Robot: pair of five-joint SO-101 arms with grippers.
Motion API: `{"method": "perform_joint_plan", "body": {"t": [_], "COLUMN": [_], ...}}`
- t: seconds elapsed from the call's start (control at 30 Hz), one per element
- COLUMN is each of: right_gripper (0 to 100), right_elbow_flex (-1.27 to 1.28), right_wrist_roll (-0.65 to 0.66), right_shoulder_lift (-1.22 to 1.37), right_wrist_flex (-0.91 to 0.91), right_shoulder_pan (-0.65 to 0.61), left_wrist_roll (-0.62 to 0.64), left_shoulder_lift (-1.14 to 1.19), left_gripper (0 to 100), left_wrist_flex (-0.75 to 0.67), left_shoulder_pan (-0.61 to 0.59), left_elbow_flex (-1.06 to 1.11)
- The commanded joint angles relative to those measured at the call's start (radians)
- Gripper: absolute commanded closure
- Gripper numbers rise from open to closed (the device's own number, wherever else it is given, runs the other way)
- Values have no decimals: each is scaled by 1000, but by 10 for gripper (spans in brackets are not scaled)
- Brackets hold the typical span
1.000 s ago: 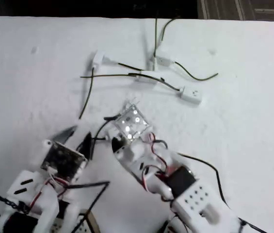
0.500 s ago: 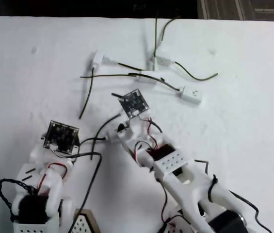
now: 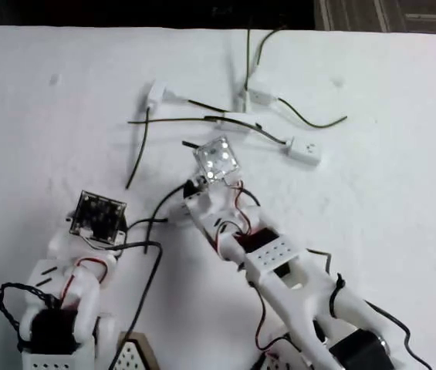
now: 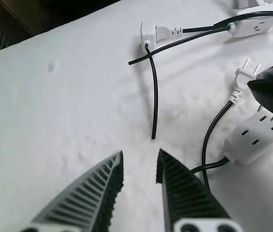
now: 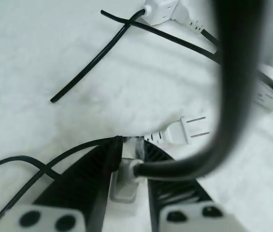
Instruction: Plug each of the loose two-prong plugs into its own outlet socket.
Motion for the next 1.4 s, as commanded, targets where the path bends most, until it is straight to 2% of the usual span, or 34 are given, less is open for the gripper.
{"method": "perform_joint_plan", "body": {"t": [0.0,0.13,0.6,0.97,1.37], "right_gripper": [981,981,981,982,982], "right_elbow_flex": [-14,-14,9,55,28], "right_wrist_roll": [2,54,57,60,167], "right_shoulder_lift": [41,110,119,125,125], "right_wrist_flex": [-45,-91,-91,-90,54], "right_shoulder_pan": [10,10,54,-30,-58], "left_wrist_roll": [5,5,5,3,3], "left_shoulder_lift": [-1,-1,-1,-1,-1], "left_gripper": [870,870,870,870,870], "left_wrist_flex": [-20,-18,-15,-17,-18], "left_shoulder_pan": [-8,-8,-8,-8,-8], "left_elbow_flex": [-3,-3,-2,-2,-2]}}
